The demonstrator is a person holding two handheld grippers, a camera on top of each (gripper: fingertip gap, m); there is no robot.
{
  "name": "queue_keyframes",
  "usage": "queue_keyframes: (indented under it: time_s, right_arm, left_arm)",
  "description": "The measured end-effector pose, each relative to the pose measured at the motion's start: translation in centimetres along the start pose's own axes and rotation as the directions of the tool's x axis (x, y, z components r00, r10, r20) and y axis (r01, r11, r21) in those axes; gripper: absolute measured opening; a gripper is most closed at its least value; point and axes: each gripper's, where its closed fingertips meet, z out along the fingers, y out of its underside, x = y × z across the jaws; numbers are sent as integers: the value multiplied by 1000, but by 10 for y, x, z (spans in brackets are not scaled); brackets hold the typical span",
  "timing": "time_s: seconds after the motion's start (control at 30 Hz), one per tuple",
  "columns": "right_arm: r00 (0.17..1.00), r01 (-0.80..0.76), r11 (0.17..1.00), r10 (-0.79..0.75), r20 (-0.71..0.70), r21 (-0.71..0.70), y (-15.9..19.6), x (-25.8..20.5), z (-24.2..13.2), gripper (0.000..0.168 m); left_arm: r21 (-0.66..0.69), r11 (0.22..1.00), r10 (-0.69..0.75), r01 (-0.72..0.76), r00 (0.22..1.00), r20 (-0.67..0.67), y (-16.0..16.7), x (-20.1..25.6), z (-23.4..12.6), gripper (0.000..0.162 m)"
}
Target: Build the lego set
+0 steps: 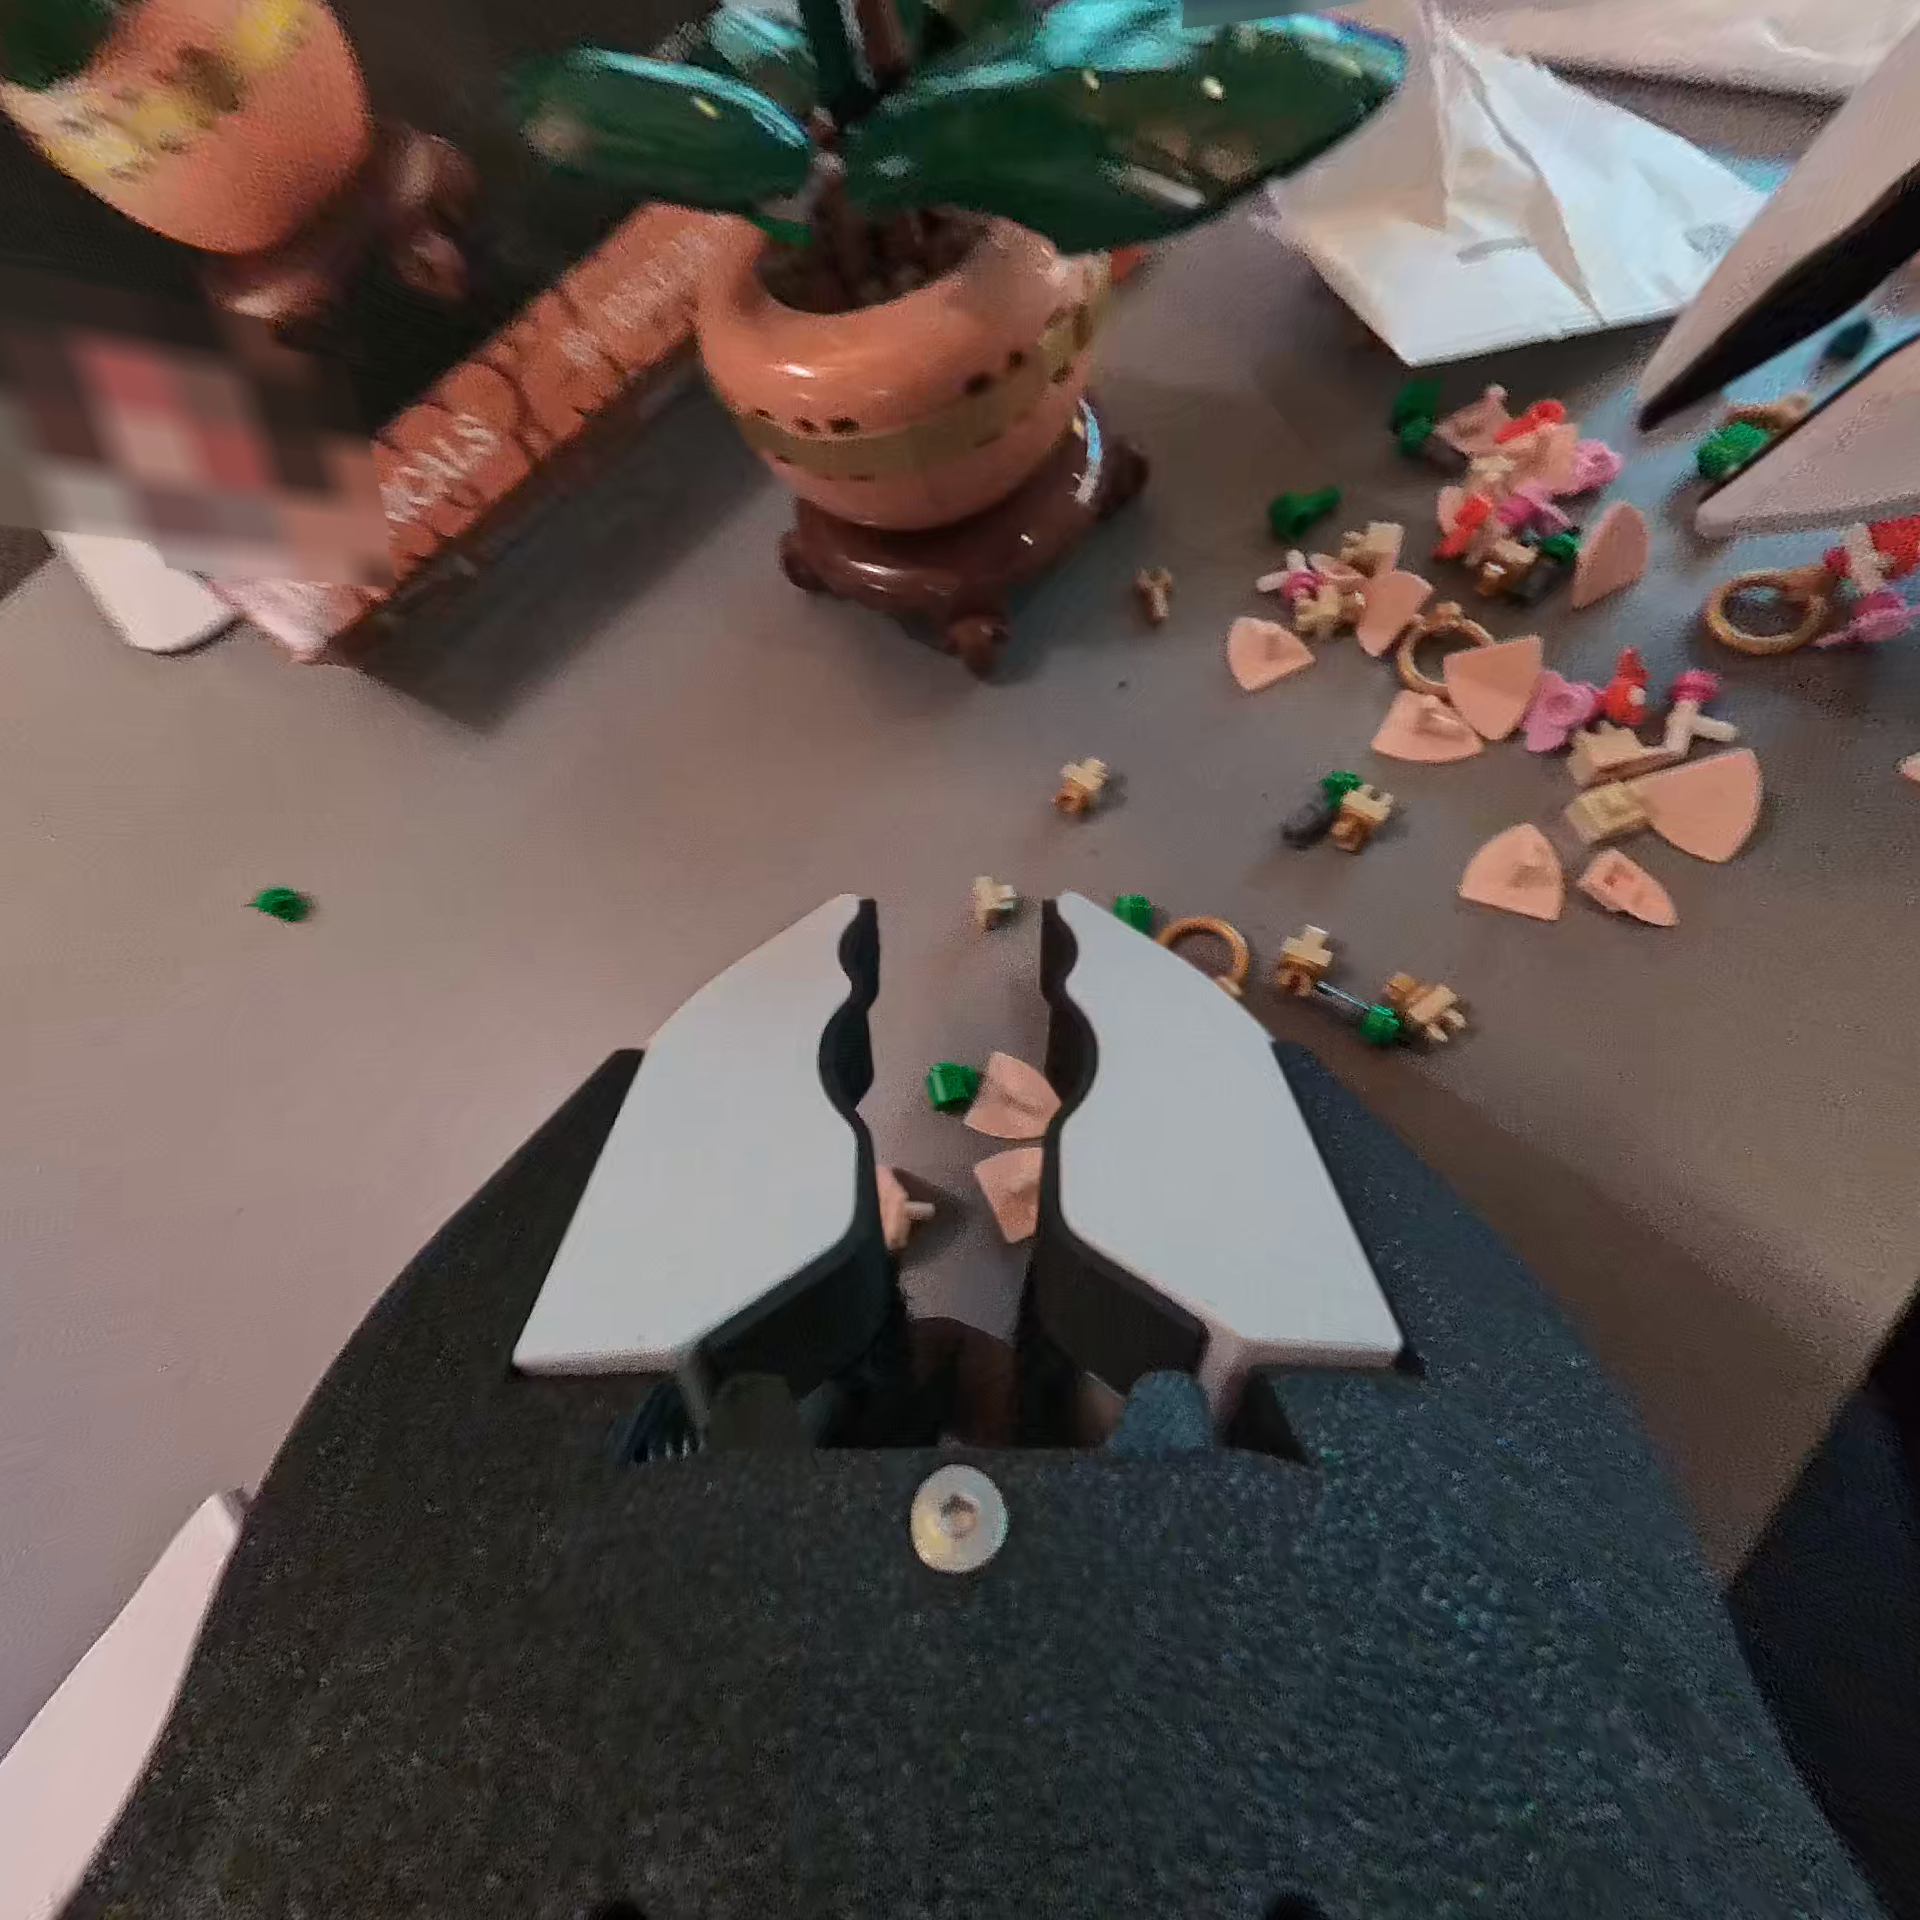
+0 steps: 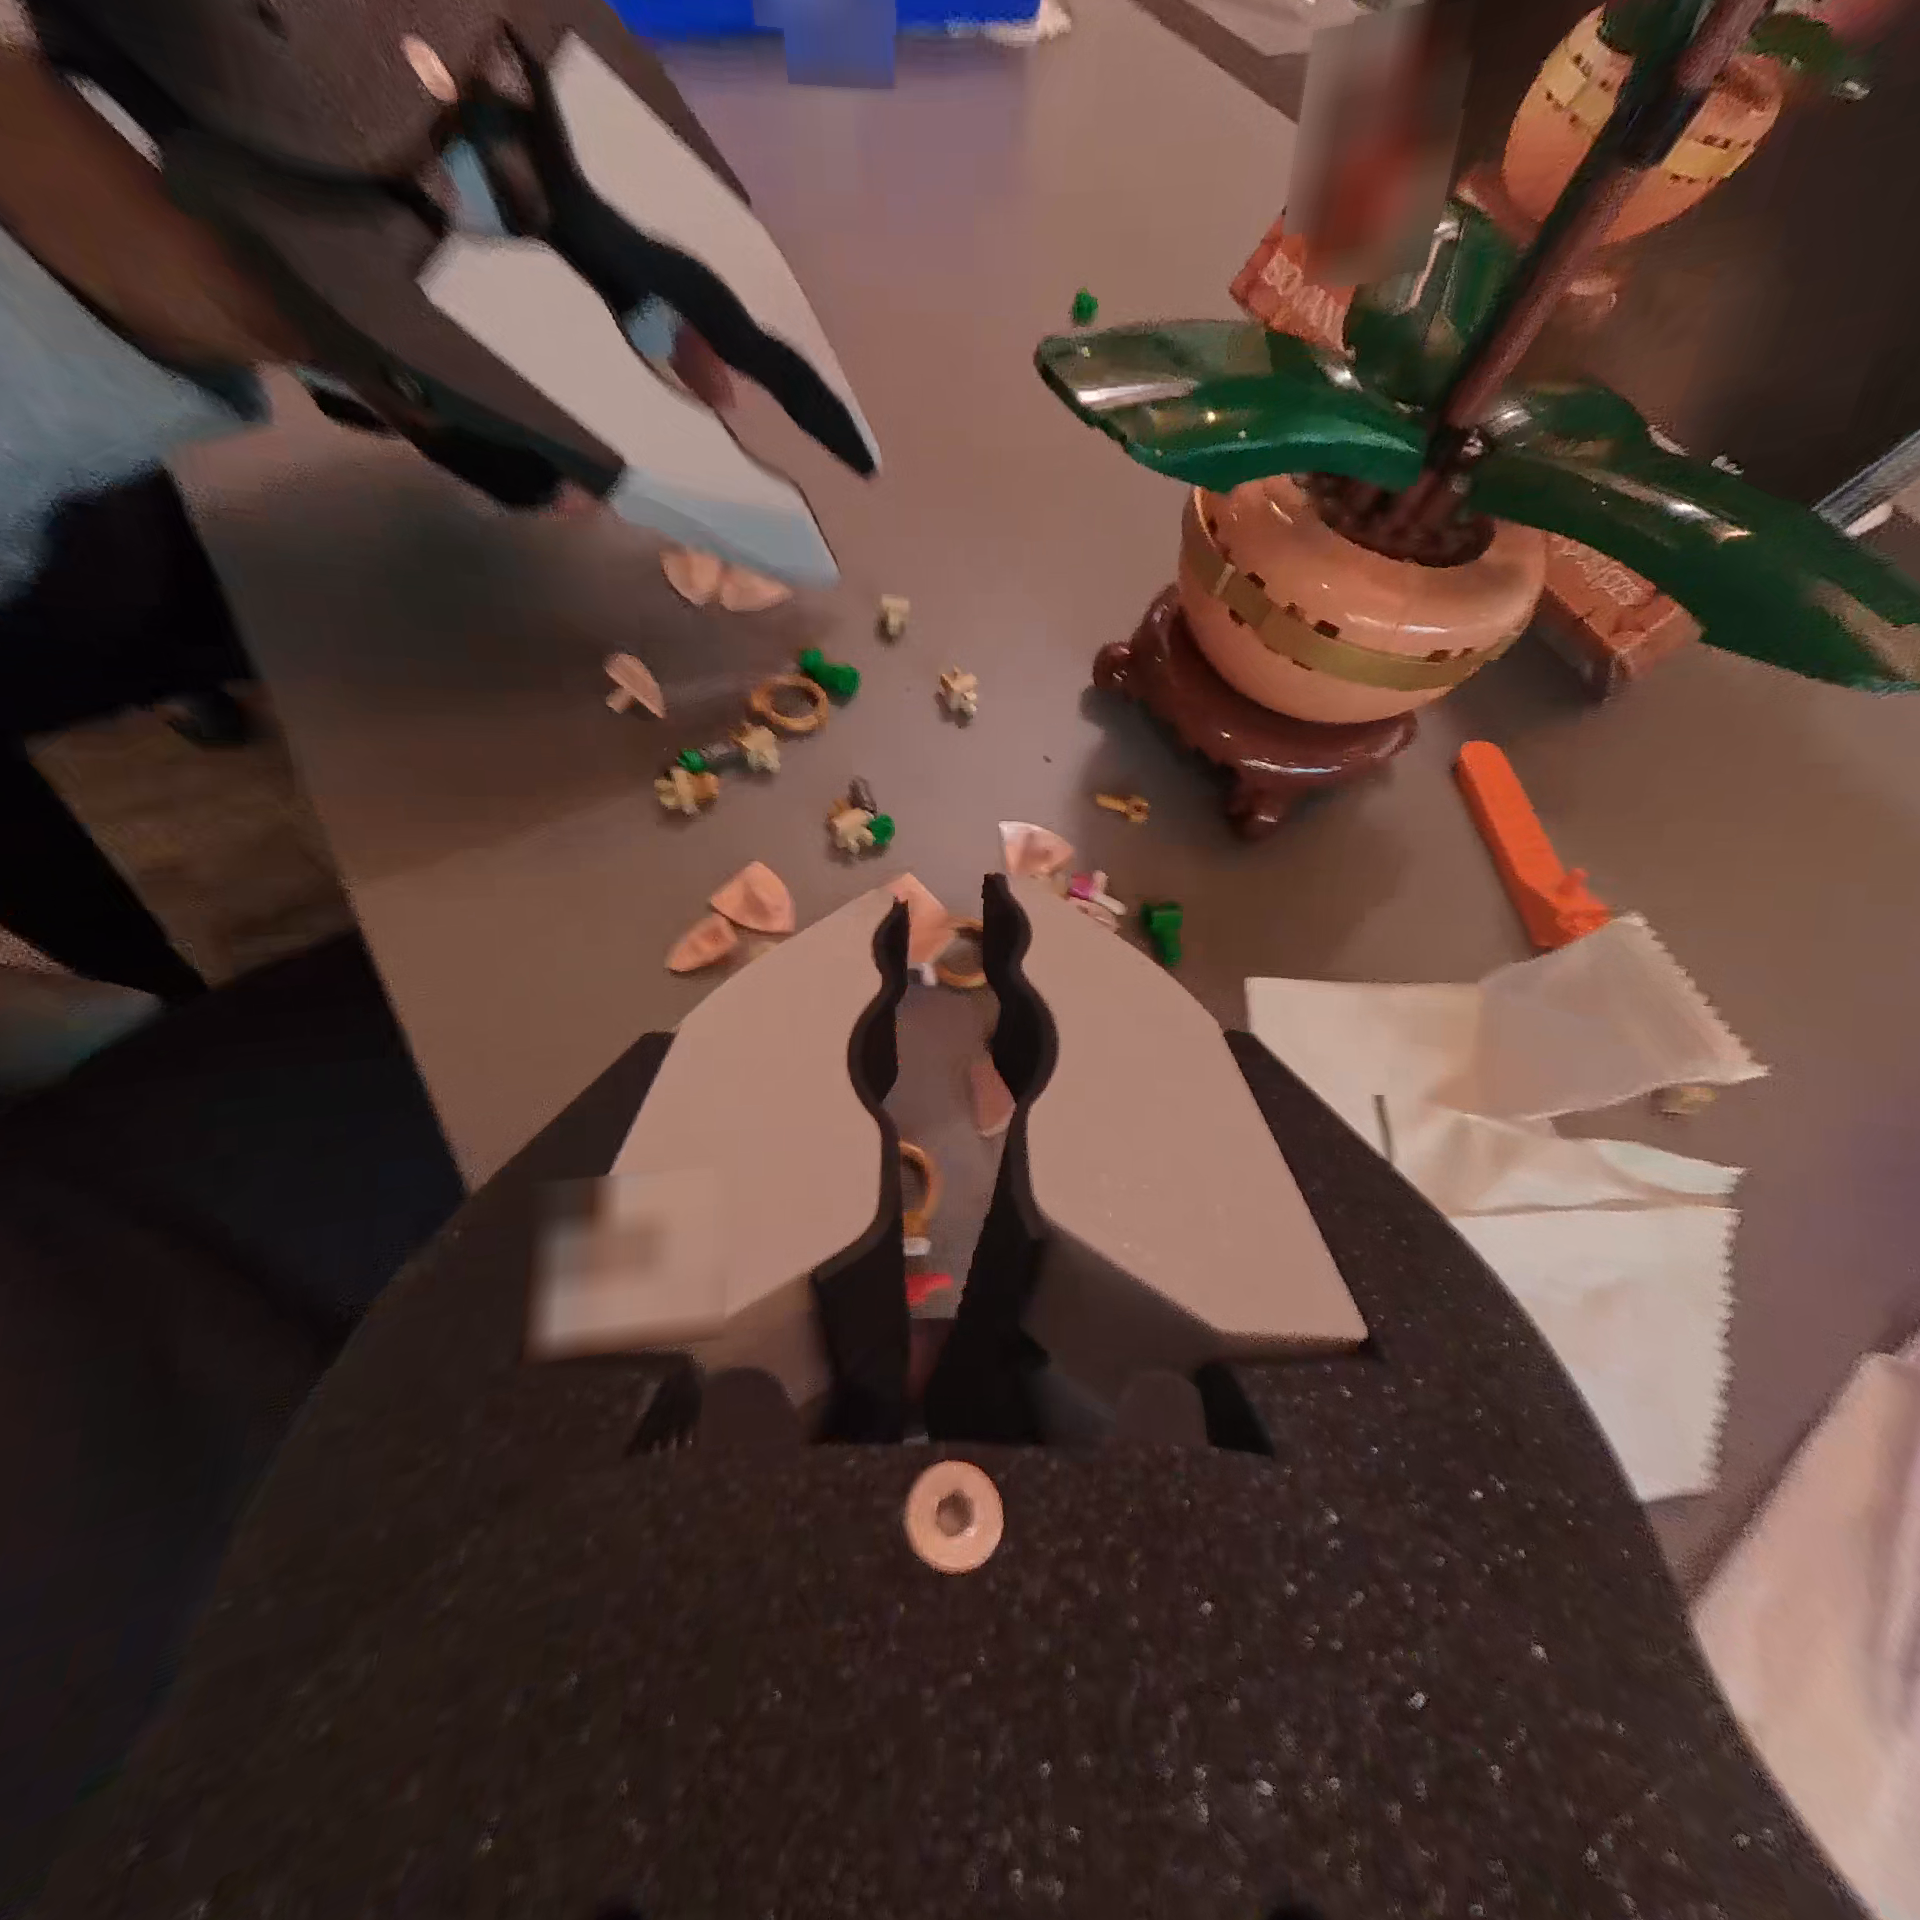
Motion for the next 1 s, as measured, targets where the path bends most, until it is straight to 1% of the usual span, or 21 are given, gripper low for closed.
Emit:
queue_keyframes:
  time_s: [0.07, 0.17, 0.2, 0.27, 0.4, 0.5, 0.6, 0.67, 0.8, 0.87, 0.93, 1.0]
  right_arm:
    - [999, 30, 998, -31, -28, -61, 10, 10, -1, 13]
    - [997, -72, 989, 71, -9, -133, 35, 24, -14, 13]
    - [996, -93, 983, 93, -3, -161, 43, 27, -18, 13]
    - [997, -71, 981, 69, -16, -183, 49, 34, -22, 15]
    - [997, 72, 980, -72, 9, -183, 34, 36, -6, 12]
    - [980, 189, 954, -170, 101, -233, 29, 41, 16, 12]
    - [946, 291, 905, -224, 234, -311, 36, 43, 30, 12]
    - [923, 331, 883, -230, 308, -333, 38, 40, 34, 13]
    - [888, 401, 851, -269, 373, -341, 39, 37, 38, 14]
    - [880, 405, 850, -262, 396, -336, 39, 34, 39, 8]
    - [884, 404, 860, -279, 375, -313, 36, 36, 39, 5]
    - [885, 406, 880, -311, 348, -246, 31, 36, 35, 5]
  left_arm:
    - [143, 990, -13, 9, 1000, 28, -13, -4, -9, 26]
    - [397, 917, -28, 33, 999, -17, -38, 3, -29, 22]
    - [453, 890, -28, 41, 999, -37, -44, 5, -36, 21]
    - [519, 853, -35, 56, 998, -50, -52, 5, -45, 20]
    - [535, 843, -37, 51, 999, -36, -52, 3, -48, 19]
    - [528, 849, 9, 7, 1000, -28, -51, 8, -46, 19]
    - [521, 853, 45, -21, 998, -33, -50, 13, -45, 19]
    - [518, 855, 52, -25, 998, -37, -48, 14, -44, 19]
    - [519, 855, 42, -12, 998, -47, -47, 12, -43, 19]
    - [521, 853, 33, 1, 998, -56, -46, 12, -43, 19]
    - [527, 850, 28, 6, 998, -57, -47, 11, -44, 19]
    - [534, 845, 12, 39, 996, -91, -49, 14, -45, 19]
